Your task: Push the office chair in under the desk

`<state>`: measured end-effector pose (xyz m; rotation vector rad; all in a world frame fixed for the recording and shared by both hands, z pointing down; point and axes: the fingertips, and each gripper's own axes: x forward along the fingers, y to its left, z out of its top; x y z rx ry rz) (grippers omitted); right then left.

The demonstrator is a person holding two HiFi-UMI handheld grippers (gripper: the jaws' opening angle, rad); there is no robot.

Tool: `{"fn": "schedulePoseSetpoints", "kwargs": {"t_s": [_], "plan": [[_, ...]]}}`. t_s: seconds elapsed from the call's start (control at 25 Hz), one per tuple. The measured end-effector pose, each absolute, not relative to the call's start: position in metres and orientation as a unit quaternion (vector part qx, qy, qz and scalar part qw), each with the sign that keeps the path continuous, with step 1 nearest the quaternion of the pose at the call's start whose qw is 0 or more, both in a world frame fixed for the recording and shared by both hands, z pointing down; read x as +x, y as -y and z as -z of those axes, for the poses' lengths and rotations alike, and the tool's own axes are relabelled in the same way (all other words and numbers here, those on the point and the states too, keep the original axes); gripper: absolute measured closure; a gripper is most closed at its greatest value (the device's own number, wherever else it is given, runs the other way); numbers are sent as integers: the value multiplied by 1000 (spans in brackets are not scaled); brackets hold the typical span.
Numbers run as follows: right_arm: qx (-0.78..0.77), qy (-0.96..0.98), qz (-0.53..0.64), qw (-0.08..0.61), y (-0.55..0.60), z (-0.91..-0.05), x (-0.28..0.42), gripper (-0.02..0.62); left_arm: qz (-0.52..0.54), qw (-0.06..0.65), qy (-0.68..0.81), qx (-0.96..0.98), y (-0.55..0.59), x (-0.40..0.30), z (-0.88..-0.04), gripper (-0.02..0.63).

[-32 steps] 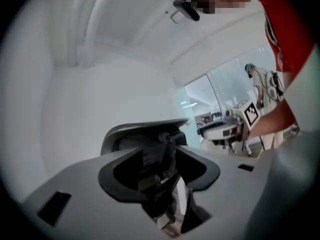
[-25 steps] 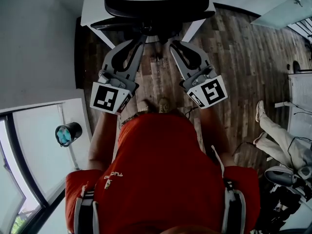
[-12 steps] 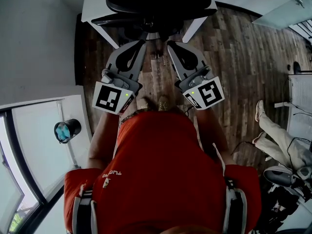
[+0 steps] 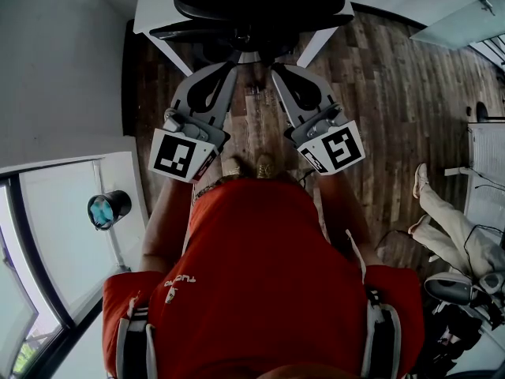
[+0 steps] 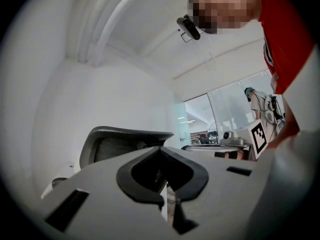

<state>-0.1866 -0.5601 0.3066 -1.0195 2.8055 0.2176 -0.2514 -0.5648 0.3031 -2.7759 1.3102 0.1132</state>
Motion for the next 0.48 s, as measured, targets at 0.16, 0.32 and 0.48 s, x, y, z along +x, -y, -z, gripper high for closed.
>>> {"fn": "schedulePoseSetpoints", "kwargs": {"t_s": [0.16, 0.32, 0.48], "plan": [[-341, -935, -70, 72, 561, -308, -185, 571, -35, 35, -427, -903, 566, -252, -303, 597], [-340, -935, -69, 71, 561, -310, -185, 572, -34, 33, -427, -903, 568, -252, -305, 597], [-340, -935, -69, 71, 561, -313, -186, 572, -40, 37, -418, -907, 567, -250, -308, 597]]}}
